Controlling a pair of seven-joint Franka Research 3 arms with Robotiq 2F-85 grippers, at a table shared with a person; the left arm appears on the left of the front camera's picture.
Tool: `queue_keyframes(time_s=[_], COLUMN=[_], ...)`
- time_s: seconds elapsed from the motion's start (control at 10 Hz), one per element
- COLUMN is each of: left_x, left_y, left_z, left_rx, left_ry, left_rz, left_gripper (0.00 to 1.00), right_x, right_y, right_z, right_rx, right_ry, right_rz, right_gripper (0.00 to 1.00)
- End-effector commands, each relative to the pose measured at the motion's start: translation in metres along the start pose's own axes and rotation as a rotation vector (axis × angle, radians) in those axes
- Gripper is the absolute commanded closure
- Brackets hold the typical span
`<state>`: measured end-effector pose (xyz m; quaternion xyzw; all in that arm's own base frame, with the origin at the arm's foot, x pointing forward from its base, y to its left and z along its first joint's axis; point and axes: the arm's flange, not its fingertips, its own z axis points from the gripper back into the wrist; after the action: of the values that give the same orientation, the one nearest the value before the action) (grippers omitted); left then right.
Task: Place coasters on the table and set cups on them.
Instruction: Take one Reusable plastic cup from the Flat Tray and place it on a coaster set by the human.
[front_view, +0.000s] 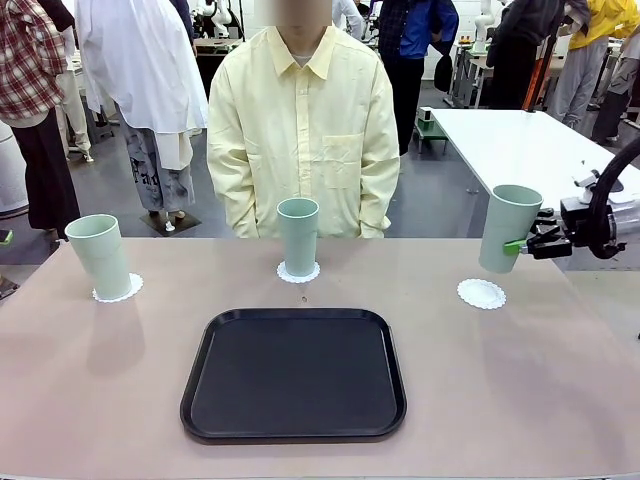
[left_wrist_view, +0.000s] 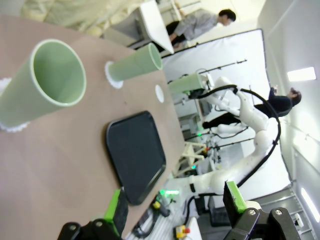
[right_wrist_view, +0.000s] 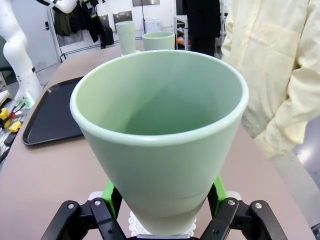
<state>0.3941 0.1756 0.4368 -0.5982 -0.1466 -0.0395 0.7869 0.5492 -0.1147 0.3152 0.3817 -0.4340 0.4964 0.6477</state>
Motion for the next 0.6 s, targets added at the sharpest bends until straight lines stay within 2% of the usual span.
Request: queue_keyframes(time_s=[0.0,0.5], left_x=[-0.001,-0.001], left_y=[-0.002,-0.002], left_z=[0.001,0.001], left_rx=[0.0,0.0], left_ry=[-0.004,-0.004], left_rz=[0.004,0.004], left_gripper=[0.0,0.0], right_x=[-0.001,-0.021], right_y=[-0.006,-0.008], right_z=[-0.007,-0.015], right_rx=[0.044,0.076], right_ry=[0.015,0.026], right_rz=[-0.052,-0.096], right_gripper=[0.18,0.18])
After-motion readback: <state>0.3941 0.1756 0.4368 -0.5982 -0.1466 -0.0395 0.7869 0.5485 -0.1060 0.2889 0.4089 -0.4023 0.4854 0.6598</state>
